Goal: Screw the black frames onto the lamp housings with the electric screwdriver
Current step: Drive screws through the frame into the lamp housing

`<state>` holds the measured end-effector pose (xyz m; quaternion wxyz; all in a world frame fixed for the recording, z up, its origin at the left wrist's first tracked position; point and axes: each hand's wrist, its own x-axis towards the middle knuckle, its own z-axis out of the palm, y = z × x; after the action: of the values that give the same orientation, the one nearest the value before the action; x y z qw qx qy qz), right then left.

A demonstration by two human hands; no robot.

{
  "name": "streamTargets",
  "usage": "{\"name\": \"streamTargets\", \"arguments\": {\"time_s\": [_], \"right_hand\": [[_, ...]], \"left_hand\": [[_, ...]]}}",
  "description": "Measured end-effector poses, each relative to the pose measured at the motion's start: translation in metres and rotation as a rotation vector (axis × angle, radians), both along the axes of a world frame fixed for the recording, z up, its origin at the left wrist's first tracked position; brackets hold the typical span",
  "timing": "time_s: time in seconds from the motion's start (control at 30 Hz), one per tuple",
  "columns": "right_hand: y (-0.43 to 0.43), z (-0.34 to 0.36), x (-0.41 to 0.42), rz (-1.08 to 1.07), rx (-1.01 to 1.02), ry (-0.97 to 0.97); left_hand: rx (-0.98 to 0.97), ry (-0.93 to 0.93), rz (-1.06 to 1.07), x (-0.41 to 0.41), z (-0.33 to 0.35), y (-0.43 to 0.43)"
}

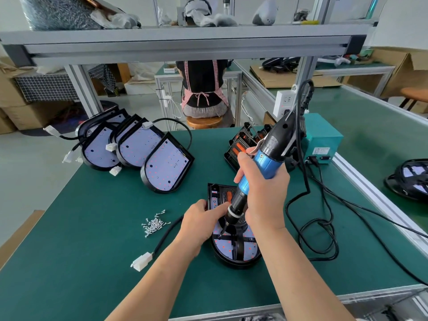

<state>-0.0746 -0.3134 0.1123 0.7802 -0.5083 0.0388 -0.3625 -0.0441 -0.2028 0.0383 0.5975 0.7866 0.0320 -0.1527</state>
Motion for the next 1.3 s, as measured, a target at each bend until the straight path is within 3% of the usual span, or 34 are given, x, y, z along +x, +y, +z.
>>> {"name": "streamTargets", "arguments": {"time_s": [0.57, 0.77, 1.13, 1.3], "right_hand": [[0.005, -0.002, 0.009, 0.271, -0.169, 0.012], [0.002, -0.001, 0.001, 0.380, -0.267, -0.068], [-0.017, 0.015, -0.013, 0.423, -0.141, -0.145], [-0.027, 0.023, -0.014, 0.244, -0.024, -0.125]], "left_hand": [[-0.033, -0.034, 0.092, -0.002, -0.004, -0.004], [0.001, -0.026, 0.056, -0.004, 0.002, -0.002], [0.027, -0.035, 0.043, 0.000, -0.005, 0.002], [0.253, -0.150, 0.025, 0.000, 0.006, 0.008]]}}
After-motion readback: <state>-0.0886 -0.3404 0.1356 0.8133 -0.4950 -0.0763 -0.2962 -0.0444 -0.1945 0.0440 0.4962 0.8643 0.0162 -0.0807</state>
